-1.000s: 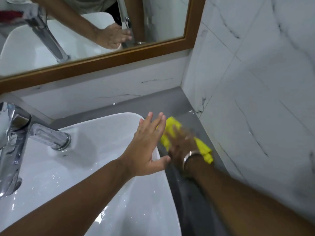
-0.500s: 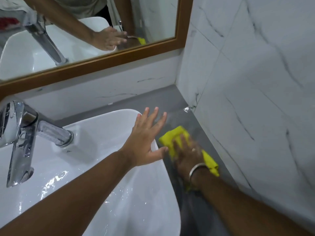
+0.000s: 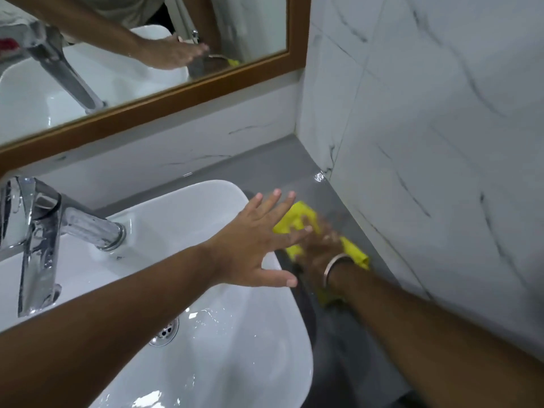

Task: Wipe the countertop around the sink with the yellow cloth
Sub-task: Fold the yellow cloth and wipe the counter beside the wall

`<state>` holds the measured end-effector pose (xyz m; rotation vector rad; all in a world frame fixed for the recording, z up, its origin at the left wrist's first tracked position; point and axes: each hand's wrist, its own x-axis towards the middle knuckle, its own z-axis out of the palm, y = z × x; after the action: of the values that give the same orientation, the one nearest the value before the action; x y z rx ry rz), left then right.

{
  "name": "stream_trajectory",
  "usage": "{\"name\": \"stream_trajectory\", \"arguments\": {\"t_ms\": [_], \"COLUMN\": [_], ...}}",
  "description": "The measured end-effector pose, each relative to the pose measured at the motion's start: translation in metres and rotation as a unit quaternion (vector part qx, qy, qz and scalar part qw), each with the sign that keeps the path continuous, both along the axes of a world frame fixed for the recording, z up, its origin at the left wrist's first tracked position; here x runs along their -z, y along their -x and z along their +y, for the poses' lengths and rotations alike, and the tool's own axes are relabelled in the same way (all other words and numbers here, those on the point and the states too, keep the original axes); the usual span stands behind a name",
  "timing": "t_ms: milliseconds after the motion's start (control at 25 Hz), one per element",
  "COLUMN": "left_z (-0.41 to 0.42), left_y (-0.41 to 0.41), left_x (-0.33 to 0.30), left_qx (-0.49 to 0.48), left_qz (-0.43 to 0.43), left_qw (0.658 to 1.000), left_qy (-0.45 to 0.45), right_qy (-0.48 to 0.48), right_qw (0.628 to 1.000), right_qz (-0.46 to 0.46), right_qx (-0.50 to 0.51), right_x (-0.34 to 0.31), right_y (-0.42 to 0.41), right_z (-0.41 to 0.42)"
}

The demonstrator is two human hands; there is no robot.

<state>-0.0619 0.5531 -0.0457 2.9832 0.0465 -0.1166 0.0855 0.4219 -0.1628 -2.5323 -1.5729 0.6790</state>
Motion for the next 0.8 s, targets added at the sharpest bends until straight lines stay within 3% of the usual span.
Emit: {"name": "stream_trajectory", "arguments": {"t_ms": [120, 200, 280, 360, 440, 560, 680, 800], "left_z": [0.000, 0.000, 0.002, 0.000, 0.000, 0.000, -0.002, -0.003], "left_y": [0.000, -0.001, -0.001, -0.001, 0.000, -0.001, -0.002, -0.002], "left_x": [0.000, -0.001, 0.000, 0.002, 0.004, 0.003, -0.001, -0.008], "left_qx": [0.003, 0.008, 0.003, -0.002, -0.011, -0.016, -0.021, -0.012], "left_qz": [0.003, 0.011, 0.016, 0.011, 0.012, 0.011, 0.038, 0.056], "left_qw": [1.000, 1.000, 1.000, 1.000, 1.000, 1.000, 0.999, 0.998], "left_qy": [0.004, 0.012, 0.017, 0.018, 0.016, 0.014, 0.011, -0.001], "right_qy": [-0.093, -0.056, -0.031, -0.018, 0.018, 0.014, -0.013, -0.071], "right_qw": [0.991, 0.983, 0.989, 0.997, 0.998, 0.997, 0.976, 0.968], "right_qz": [0.002, 0.007, -0.028, -0.067, -0.058, -0.060, -0.091, -0.095], "right_qx": [-0.098, -0.175, -0.139, -0.037, 0.017, -0.040, -0.197, -0.219], "right_x": [0.003, -0.002, -0.004, 0.004, 0.008, 0.016, 0.026, 0.018], "right_y": [0.072, 0.059, 0.011, -0.036, -0.064, -0.060, -0.009, 0.017], "right_z": [-0.075, -0.105, -0.075, -0.012, 0.061, 0.119, 0.064, -0.063]}}
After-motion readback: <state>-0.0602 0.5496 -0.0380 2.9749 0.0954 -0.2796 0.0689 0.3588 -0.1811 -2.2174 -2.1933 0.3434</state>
